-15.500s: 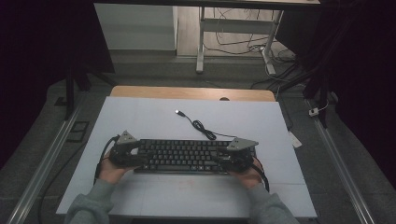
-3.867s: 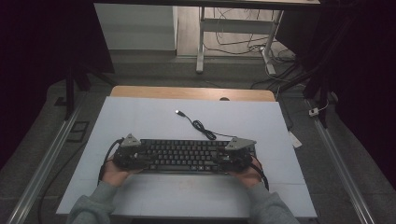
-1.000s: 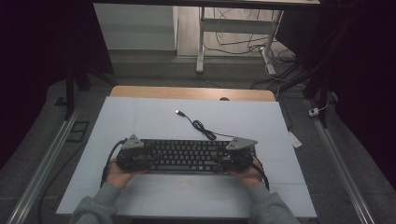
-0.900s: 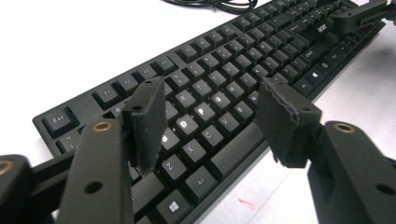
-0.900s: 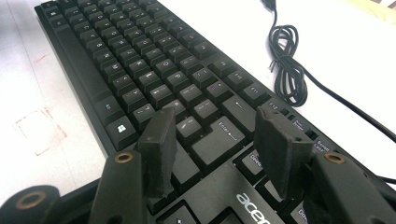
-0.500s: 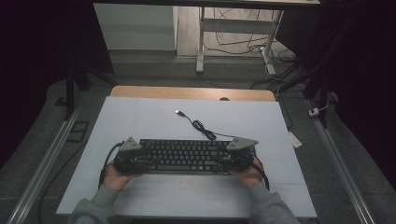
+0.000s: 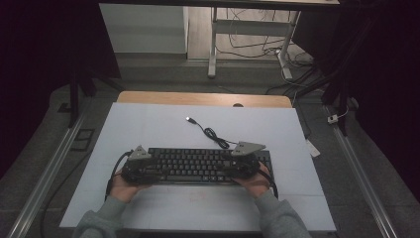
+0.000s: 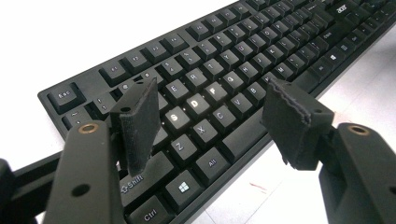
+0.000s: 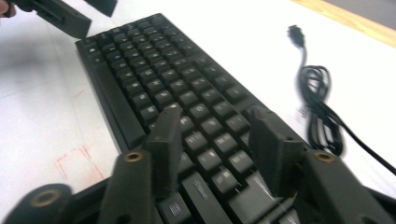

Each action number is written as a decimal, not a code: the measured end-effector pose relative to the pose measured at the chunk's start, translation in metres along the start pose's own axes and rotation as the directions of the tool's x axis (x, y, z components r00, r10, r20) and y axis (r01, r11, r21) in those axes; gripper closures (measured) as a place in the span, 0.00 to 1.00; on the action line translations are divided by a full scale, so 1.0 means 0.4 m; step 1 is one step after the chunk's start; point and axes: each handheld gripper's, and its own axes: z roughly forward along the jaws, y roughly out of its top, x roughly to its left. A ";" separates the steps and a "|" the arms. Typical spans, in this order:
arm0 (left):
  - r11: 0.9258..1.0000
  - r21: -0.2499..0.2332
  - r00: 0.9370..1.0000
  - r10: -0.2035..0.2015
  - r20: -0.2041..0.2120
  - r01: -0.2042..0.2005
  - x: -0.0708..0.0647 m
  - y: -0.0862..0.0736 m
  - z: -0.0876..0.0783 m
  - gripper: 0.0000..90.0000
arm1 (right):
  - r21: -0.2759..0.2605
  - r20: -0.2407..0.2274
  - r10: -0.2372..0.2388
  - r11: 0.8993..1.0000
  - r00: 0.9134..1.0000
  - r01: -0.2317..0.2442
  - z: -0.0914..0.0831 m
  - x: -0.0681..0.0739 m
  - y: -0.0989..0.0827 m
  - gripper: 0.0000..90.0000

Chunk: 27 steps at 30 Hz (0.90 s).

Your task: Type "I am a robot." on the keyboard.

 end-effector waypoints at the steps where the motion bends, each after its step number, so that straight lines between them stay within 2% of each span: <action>1: 1.000 0.000 1.000 -0.002 0.000 0.002 0.001 0.000 0.000 0.40 | 0.006 -0.010 -0.003 1.000 1.000 0.003 0.006 0.003 0.005 0.70; 6: 1.000 0.005 1.000 -0.003 -0.002 0.003 0.000 -0.001 0.003 0.40 | 0.038 -0.046 -0.012 0.999 0.999 0.014 0.039 0.020 0.031 0.94; 8: 1.000 0.006 1.000 0.000 -0.002 0.000 0.000 -0.001 0.003 0.40 | 0.057 -0.059 -0.022 0.998 0.998 0.025 0.055 0.025 0.042 1.00; 13: 1.000 0.010 1.000 0.000 -0.002 0.000 0.000 -0.002 0.005 0.39 | 0.084 -0.074 -0.014 0.996 0.997 0.021 0.101 0.034 0.065 1.00; 18: 1.000 0.011 1.000 -0.001 -0.003 0.001 0.002 -0.003 0.006 0.39 | 0.115 -0.061 -0.009 0.993 0.998 0.016 0.140 0.033 0.071 1.00; 27: 1.000 0.013 1.000 0.002 -0.007 -0.002 0.002 -0.003 0.007 0.39 | 0.150 -0.033 0.004 0.989 0.999 0.001 0.165 0.020 0.058 1.00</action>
